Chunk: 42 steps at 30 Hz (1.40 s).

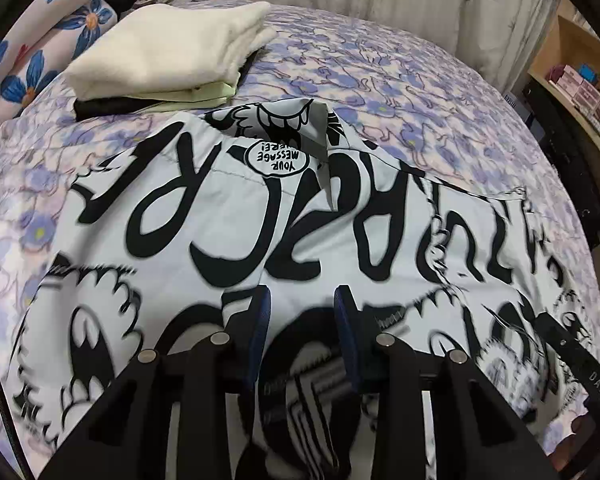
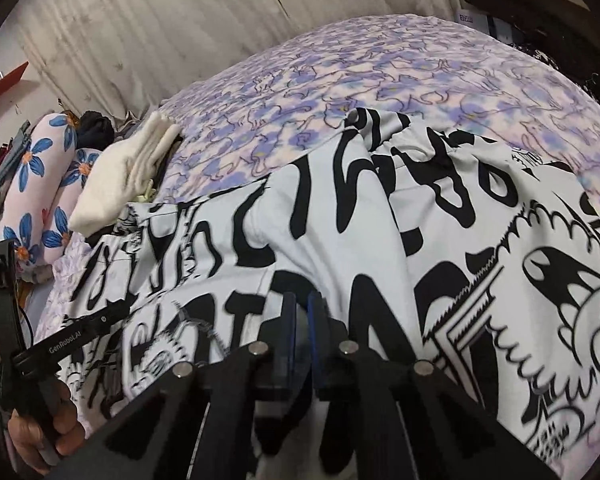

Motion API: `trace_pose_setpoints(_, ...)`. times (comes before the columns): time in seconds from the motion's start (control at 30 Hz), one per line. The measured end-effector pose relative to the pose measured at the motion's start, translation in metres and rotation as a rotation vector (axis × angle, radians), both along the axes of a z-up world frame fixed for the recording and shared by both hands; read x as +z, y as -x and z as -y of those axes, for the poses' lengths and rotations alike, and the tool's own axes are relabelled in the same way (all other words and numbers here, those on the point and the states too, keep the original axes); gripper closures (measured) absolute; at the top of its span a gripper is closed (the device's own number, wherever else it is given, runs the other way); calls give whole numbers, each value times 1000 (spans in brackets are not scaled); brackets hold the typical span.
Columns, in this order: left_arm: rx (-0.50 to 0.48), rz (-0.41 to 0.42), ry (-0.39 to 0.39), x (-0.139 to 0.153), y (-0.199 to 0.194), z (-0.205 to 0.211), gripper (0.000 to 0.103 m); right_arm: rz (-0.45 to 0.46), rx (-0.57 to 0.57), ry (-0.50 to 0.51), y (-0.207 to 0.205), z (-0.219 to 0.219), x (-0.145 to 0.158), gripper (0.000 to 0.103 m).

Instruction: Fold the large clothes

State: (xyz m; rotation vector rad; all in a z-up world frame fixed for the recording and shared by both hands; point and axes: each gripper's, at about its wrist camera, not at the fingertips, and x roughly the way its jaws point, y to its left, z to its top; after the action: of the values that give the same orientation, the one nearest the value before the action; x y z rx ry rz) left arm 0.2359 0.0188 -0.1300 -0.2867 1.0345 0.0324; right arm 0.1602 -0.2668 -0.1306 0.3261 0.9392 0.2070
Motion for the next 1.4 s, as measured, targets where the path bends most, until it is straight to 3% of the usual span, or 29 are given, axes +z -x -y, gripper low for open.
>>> trace_pose_setpoints(0.3,-14,18,-13,31,57,-5,69,4,27,-2,43,-14,17,97)
trace_pose_setpoints(0.73,-29,16,-4,39,111,-8,66,4,87,37,86,-37,21,96)
trace_pose_setpoints(0.83,-28,12,1,38,121,-11,65,14,100,57,95,-43,24,86)
trace_pose_setpoints(0.93,-26,3,-3,36,128,-16,56,30,110,72,103,-48,25,74)
trace_pose_setpoints(1.07,-9,-7,-8,30,137,-26,55,36,126,72,108,-53,27,73)
trace_pose_setpoints(1.27,19,-62,74,7,147,-48,52,45,142,68,108,-60,27,73)
trace_pose_setpoints(1.4,44,-79,179,-15,152,-64,51,41,145,62,105,-64,23,73)
